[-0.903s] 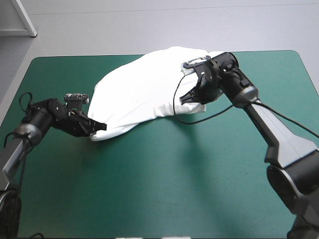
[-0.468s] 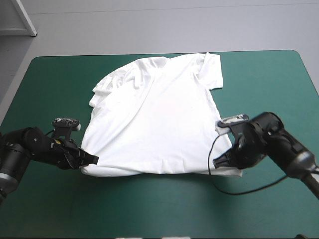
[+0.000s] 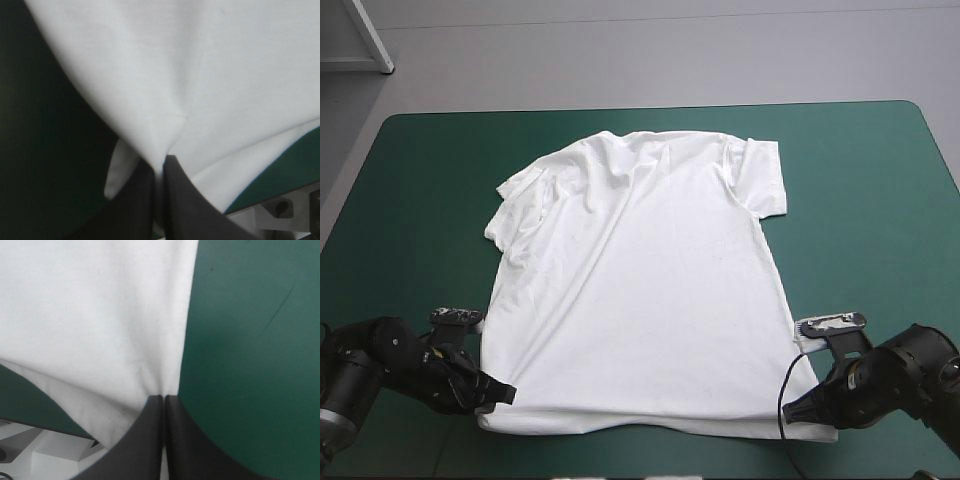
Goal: Fold the cloth
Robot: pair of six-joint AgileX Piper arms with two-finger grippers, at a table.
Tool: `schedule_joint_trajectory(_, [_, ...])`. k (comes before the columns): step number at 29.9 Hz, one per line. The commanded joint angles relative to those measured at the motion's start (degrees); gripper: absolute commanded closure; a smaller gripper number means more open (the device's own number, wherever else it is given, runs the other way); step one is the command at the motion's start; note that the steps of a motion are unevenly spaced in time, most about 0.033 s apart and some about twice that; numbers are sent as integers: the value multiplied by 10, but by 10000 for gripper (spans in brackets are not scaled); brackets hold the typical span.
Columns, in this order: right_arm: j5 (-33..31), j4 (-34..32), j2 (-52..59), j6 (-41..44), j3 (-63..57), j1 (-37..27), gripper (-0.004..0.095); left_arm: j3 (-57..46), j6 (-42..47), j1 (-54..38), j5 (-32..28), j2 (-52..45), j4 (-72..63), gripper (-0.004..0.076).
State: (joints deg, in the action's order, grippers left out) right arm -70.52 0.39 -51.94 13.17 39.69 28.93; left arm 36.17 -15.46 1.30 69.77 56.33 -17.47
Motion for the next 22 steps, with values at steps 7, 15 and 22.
schedule_joint_trajectory(7, [-12,13,4,-40,3,-2,814,-15,-23,1,13,-13,-42,583])
schedule_joint_trajectory(15, [7,7,4,-35,7,-2,161,-10,-15,1,-14,-13,-37,144])
schedule_joint_trajectory(22, [25,-30,4,-13,51,-2,142,56,51,1,-131,-12,9,144])
